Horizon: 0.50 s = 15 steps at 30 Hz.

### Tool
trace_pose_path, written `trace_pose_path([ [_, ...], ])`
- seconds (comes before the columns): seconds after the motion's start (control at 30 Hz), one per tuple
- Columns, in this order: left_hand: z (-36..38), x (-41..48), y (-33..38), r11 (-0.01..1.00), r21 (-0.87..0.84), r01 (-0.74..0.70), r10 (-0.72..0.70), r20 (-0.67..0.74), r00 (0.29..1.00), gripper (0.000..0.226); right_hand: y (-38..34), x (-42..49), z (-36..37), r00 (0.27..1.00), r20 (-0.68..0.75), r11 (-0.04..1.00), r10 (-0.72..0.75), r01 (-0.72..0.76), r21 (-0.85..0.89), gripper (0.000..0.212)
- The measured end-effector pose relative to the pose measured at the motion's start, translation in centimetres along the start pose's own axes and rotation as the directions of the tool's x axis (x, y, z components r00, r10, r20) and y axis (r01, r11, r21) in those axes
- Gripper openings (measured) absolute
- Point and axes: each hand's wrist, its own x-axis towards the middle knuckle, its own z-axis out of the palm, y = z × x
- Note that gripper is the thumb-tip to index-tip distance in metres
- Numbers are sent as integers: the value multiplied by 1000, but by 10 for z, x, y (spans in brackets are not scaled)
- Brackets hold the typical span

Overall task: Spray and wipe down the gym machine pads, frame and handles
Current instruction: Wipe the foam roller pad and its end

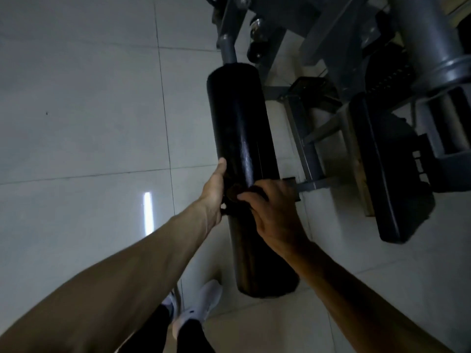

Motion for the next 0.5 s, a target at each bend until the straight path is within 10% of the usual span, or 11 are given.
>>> trace_pose_path([
  [0.3, 13, -12, -14, 986, 84, -143, 146, -29, 989, 75, -8, -151, -13, 974, -30, 970, -224, 226, 89, 18],
  [0.5, 7, -11, -10, 981, 126, -148, 155, -49, 987, 75, 8, -91, -5, 986, -67, 983, -153, 159, 91, 22],
])
